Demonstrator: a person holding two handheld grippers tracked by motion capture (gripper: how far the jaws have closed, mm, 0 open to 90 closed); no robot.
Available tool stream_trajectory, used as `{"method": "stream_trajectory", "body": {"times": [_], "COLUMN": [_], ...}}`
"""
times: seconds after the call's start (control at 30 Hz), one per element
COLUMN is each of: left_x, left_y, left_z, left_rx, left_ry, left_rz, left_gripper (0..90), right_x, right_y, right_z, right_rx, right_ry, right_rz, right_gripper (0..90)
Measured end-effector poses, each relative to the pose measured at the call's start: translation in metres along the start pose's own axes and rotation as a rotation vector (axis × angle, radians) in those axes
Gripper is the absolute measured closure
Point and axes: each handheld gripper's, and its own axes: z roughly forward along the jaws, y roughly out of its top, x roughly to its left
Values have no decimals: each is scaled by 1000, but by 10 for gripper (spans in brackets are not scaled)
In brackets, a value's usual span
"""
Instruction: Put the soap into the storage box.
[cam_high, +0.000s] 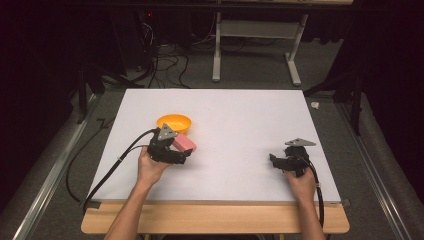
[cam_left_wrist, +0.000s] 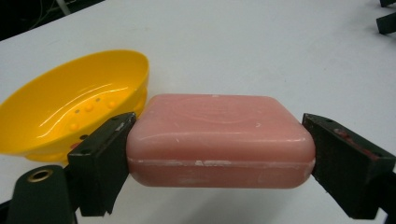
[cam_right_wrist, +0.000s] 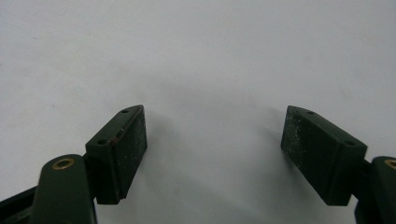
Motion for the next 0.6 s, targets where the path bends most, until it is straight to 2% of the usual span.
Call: {"method": "stream_trajectory", "body": {"times": [0.6], "left_x": [8], "left_y": [3], "left_z": [-12], "left_rx": [-10], "left_ry": [29], "left_rz": [-53], "left_gripper": [139], "right_x": [0], "right_y": [0], "right_z": [0], "right_rx": [0], "right_ry": [0], "right_rz": [0], "right_gripper": [230]}}
